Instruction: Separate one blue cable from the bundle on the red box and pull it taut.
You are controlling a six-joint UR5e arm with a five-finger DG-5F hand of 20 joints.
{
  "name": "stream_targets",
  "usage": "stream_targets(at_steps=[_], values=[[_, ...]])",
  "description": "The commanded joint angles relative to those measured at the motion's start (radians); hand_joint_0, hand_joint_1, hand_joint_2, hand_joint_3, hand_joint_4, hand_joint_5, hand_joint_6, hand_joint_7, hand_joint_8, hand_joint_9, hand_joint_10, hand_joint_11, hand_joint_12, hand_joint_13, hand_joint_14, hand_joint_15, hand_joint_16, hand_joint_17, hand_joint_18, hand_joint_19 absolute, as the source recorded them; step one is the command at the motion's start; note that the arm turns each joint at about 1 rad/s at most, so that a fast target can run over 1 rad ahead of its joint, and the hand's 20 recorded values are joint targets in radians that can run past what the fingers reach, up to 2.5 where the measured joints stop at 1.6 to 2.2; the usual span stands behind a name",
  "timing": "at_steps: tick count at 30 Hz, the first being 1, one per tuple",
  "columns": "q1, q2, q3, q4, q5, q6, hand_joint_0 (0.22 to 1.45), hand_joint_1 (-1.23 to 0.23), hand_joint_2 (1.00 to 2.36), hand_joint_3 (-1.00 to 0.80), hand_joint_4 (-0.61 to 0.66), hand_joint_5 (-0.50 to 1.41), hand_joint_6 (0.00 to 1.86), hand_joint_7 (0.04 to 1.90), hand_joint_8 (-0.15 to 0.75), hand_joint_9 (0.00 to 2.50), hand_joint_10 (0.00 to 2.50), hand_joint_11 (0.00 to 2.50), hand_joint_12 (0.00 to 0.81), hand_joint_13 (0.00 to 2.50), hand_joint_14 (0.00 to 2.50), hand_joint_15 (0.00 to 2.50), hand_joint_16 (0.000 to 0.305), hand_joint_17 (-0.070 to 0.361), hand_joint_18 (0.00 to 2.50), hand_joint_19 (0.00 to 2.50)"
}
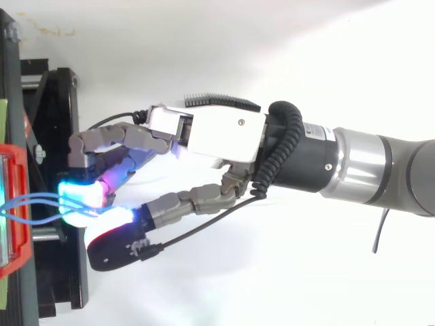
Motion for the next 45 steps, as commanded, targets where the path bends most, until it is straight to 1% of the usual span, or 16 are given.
stream_targets(at_steps=[1, 3, 8, 10, 12, 15, 18, 21, 25, 29, 31, 35, 36, 39, 43, 45], values=[[0.000, 0.000, 0.000, -0.003, 0.003, 0.001, 0.58, -0.72, 1.01, -0.27, 0.11, -0.12, 0.67, 1.21, 0.334, 0.87, 0.01, 0.51, 0.391, 0.69, 0.01, 0.35, 0.048, 0.108, 0.63, 0.45], [-0.001, 0.000, 0.000, -0.011, 0.000, 0.001, 0.58, -0.75, 1.02, -0.23, 0.11, -0.14, 0.75, 1.11, 0.337, 0.87, 0.01, 0.55, 0.394, 0.69, 0.01, 0.35, 0.048, 0.109, 0.64, 0.45], [0.000, 0.000, 0.000, -0.074, -0.020, 0.001, 0.59, -0.78, 1.02, -0.17, 0.09, -0.17, 0.83, 1.05, 0.331, 0.86, 0.01, 0.60, 0.398, 0.70, 0.01, 0.35, 0.048, 0.108, 0.67, 0.45], [0.000, 0.011, 0.000, -0.094, -0.023, -0.002, 0.60, -0.80, 1.02, -0.20, 0.10, -0.18, 0.85, 0.97, 0.326, 0.85, 0.01, 0.60, 0.395, 0.70, 0.01, 0.36, 0.048, 0.107, 0.67, 0.45], [0.000, 0.015, 0.000, -0.105, -0.023, 0.001, 0.60, -0.85, 1.01, -0.39, 0.14, -0.18, 0.86, 0.97, 0.328, 0.85, 0.02, 0.62, 0.395, 0.71, 0.01, 0.37, 0.048, 0.107, 0.69, 0.44], [0.000, 0.035, 0.000, -0.146, -0.023, 0.000, 0.54, -0.77, 1.00, -0.50, 0.16, -0.17, 0.86, 0.97, 0.335, 0.87, 0.01, 0.61, 0.403, 0.72, 0.01, 0.36, 0.049, 0.110, 0.71, 0.44], [0.000, 0.058, -0.001, -0.201, -0.020, -0.003, 0.52, -0.69, 1.00, -0.50, 0.16, -0.17, 0.85, 0.98, 0.349, 0.89, 0.01, 0.61, 0.410, 0.73, 0.01, 0.37, 0.050, 0.113, 0.71, 0.45], [0.002, 0.072, 0.000, -0.218, -0.018, -0.003, 0.52, -0.60, 1.00, -0.50, 0.17, -0.16, 0.84, 1.01, 0.357, 0.91, 0.01, 0.61, 0.413, 0.75, 0.01, 0.38, 0.050, 0.113, 0.72, 0.45], [0.002, 0.081, -0.001, -0.237, -0.020, 0.000, 0.57, -0.57, 1.01, -0.38, 0.15, -0.15, 0.84, 1.05, 0.350, 0.93, 0.01, 0.62, 0.404, 0.76, 0.01, 0.39, 0.048, 0.108, 0.71, 0.48], [0.002, 0.081, 0.000, -0.238, -0.023, 0.001, 0.57, -0.62, 1.01, -0.26, 0.14, -0.15, 0.84, 1.12, 0.354, 0.93, 0.01, 0.64, 0.405, 0.77, 0.01, 0.40, 0.048, 0.108, 0.72, 0.48], [0.002, 0.081, 0.000, -0.238, -0.023, 0.001, 0.58, -0.70, 1.01, -0.18, 0.15, -0.16, 0.88, 1.03, 0.371, 0.94, 0.01, 0.67, 0.430, 0.80, 0.01, 0.39, 0.052, 0.117, 0.77, 0.46], [0.002, 0.092, 0.000, -0.240, -0.023, 0.001, 0.61, -0.82, 1.02, -0.17, 0.06, -0.19, 0.90, 1.01, 0.341, 0.88, 0.02, 0.69, 0.414, 0.78, 0.01, 0.40, 0.049, 0.109, 0.75, 0.47], [0.002, 0.094, 0.000, -0.241, -0.023, 0.001, 0.65, -0.88, 1.02, -0.16, 0.03, -0.20, 0.91, 1.07, 0.333, 0.87, 0.02, 0.70, 0.401, 0.77, 0.01, 0.40, 0.047, 0.106, 0.76, 0.47], [0.003, 0.109, 0.000, -0.258, -0.020, 0.001, 0.77, -0.91, 1.02, -0.24, 0.02, -0.21, 0.92, 1.11, 0.313, 0.87, 0.02, 0.70, 0.386, 0.78, 0.01, 0.40, 0.046, 0.103, 0.79, 0.46], [0.003, 0.117, 0.000, -0.293, -0.018, 0.005, 0.81, -0.89, 1.01, -0.42, 0.03, -0.21, 0.92, 1.03, 0.308, 0.86, 0.02, 0.69, 0.382, 0.79, 0.01, 0.40, 0.045, 0.100, 0.80, 0.46], [0.003, 0.117, 0.000, -0.303, -0.020, 0.015, 0.81, -0.90, 1.00, -0.50, 0.08, -0.21, 0.91, 0.99, 0.306, 0.87, 0.02, 0.70, 0.379, 0.80, 0.01, 0.41, 0.044, 0.100, 0.81, 0.45]])
